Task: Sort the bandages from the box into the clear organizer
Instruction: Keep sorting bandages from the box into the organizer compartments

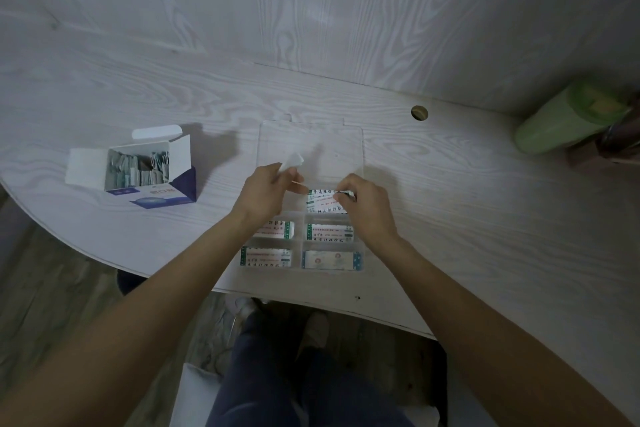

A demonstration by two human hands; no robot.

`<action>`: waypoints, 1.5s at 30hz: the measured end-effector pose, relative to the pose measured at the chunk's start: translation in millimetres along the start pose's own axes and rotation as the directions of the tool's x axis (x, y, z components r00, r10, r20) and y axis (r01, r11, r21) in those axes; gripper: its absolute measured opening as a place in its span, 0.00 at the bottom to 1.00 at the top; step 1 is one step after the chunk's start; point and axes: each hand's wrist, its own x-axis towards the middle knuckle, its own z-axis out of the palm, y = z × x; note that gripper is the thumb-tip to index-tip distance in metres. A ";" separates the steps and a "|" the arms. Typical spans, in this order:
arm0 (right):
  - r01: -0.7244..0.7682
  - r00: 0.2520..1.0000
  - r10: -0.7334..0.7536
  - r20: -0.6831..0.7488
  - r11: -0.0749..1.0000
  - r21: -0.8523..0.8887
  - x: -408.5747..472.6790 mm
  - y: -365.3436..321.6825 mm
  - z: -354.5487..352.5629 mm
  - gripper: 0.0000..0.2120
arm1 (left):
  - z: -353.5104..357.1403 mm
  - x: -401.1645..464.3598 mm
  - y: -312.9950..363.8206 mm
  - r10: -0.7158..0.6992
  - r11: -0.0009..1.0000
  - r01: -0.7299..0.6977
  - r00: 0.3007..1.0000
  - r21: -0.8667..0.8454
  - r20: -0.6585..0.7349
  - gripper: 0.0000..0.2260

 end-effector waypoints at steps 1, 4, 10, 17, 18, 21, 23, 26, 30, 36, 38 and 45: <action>0.005 1.000 -0.004 0.017 0.999 -0.039 0.1 -0.5 -0.7 0.02 | 0.0 0.1 -0.5 0.012 1.000 -0.012 1.000 0.016 0.005 0.12; 0.047 0.997 -0.035 0.069 0.983 -0.178 0.1 -1.4 -4.7 0.04 | 4.1 0.1 1.4 0.065 0.994 -0.070 0.996 0.084 0.053 0.11; 0.145 0.988 -0.109 0.111 0.902 -0.406 2.5 -3.4 -10.7 0.07 | 13.2 4.6 5.7 0.094 0.960 -0.118 0.990 0.255 0.105 0.14; 0.200 0.976 -0.112 0.188 0.801 -0.564 7.5 -9.4 -11.2 0.09 | 13.9 8.5 8.5 0.090 0.922 -0.142 0.984 0.360 0.157 0.14; 0.208 0.974 -0.114 0.197 0.795 -0.570 8.1 -9.4 -11.3 0.08 | 14.4 8.4 9.1 0.096 0.920 -0.149 0.983 0.362 0.160 0.14; 0.219 0.968 -0.107 0.229 0.805 -0.551 9.6 -9.8 -14.4 0.09 | 15.8 11.0 8.6 0.101 0.902 -0.165 0.979 0.398 0.179 0.14; 0.222 0.964 -0.103 0.244 0.818 -0.531 9.7 -10.3 -17.7 0.09 | 16.3 13.7 7.5 0.113 0.878 -0.190 0.974 0.438 0.196 0.14; 0.234 0.959 -0.104 0.263 0.814 -0.532 9.1 -11.1 -20.1 0.09 | 18.3 16.2 8.0 0.145 0.820 -0.239 0.966 0.520 0.216 0.14; 0.214 0.957 -0.064 0.282 0.813 -0.542 7.8 -14.1 -17.1 0.09 | 19.3 16.8 8.8 0.135 0.802 -0.252 0.960 0.541 0.247 0.14; 0.193 0.966 -0.028 0.256 0.733 -0.652 4.8 -18.7 -10.5 0.03 | 17.1 12.5 10.8 0.130 0.808 -0.243 0.962 0.536 0.241 0.15; 0.196 0.970 -0.033 0.240 0.690 -0.697 3.3 -21.0 -9.5 0.06 | 16.8 10.4 12.7 0.118 0.785 -0.235 0.965 0.573 0.233 0.16; 0.214 0.965 -0.031 0.262 0.671 -0.710 4.7 -23.3 -8.5 0.06 | 13.7 6.1 13.4 0.162 0.823 -0.249 0.964 0.511 0.210 0.14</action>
